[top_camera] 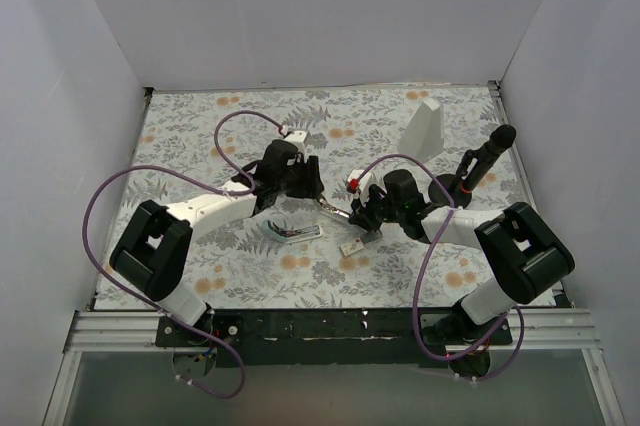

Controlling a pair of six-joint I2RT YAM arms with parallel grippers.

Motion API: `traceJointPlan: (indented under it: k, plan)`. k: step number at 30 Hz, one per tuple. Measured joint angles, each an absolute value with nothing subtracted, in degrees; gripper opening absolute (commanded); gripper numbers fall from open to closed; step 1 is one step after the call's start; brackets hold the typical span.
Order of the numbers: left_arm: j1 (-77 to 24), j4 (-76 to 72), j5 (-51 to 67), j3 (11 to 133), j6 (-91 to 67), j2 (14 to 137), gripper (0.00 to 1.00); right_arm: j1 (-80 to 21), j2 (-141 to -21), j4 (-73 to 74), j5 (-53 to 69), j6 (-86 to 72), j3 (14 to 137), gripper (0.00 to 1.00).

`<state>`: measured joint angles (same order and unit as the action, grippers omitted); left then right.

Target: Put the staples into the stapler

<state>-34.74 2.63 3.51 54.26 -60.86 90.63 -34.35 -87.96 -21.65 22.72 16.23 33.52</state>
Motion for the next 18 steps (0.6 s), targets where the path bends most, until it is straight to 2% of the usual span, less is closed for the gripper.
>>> traceJointPlan:
  k: [4,18]
  plan:
    - [-36.2,2.7,3.9,54.7,-59.9,90.7,0.38,-34.2,-88.1,-21.8,23.0,16.4,33.5,0.15]
    - [-44.1,2.5,-3.8,55.5,-58.4,90.7,0.37,-34.1,-88.2,-23.0,23.6,16.0,33.1,0.09]
